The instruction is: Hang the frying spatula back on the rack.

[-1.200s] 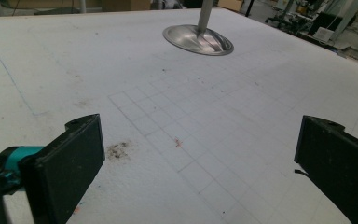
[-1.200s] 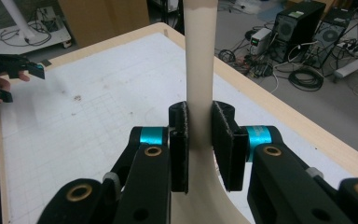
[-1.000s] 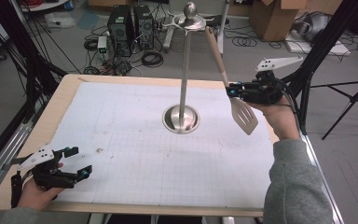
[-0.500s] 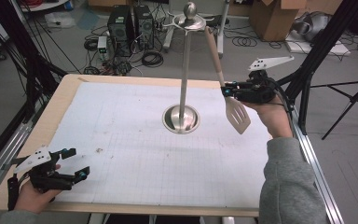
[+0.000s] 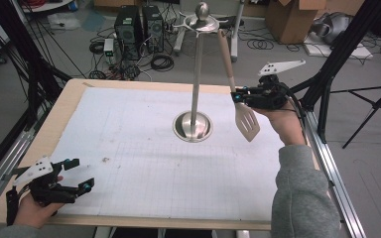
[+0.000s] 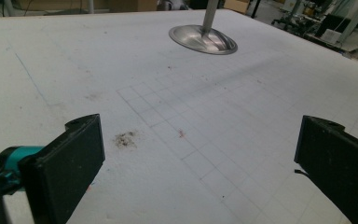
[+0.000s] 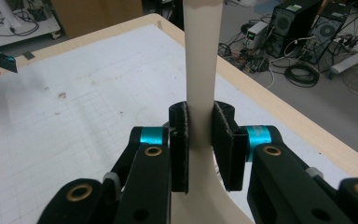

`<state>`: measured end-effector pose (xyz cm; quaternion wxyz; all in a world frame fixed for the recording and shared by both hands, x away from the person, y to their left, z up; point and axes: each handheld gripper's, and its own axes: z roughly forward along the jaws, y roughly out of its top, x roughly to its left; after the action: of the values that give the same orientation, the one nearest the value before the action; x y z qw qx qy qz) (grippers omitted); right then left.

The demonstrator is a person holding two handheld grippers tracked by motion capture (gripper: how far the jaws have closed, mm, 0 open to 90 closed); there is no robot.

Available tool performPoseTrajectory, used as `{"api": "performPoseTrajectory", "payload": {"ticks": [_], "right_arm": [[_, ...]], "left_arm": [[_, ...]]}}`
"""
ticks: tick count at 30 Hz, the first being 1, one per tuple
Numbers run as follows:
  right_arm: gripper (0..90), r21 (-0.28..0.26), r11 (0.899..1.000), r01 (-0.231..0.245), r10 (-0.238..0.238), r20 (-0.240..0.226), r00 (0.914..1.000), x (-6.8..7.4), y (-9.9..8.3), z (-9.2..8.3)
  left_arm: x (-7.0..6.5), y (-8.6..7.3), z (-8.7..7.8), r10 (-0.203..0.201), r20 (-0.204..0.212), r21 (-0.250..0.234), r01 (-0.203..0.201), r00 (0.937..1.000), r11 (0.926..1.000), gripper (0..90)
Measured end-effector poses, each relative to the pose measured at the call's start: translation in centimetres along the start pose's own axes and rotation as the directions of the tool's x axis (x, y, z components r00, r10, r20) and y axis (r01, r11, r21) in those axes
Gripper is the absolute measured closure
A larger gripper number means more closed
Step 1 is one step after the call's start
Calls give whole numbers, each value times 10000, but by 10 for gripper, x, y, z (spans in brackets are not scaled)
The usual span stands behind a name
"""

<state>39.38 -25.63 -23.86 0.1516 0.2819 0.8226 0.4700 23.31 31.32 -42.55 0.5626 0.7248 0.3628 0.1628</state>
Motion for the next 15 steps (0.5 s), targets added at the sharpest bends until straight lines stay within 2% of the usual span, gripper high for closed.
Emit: {"api": "performPoseTrajectory", "payload": {"ticks": [15], "right_arm": [[772,155,9999,62,-63,37,10000,1,1,19]], "left_arm": [[0,-1,-5,-12,-98,-51,12,10000,10000,20]]}}
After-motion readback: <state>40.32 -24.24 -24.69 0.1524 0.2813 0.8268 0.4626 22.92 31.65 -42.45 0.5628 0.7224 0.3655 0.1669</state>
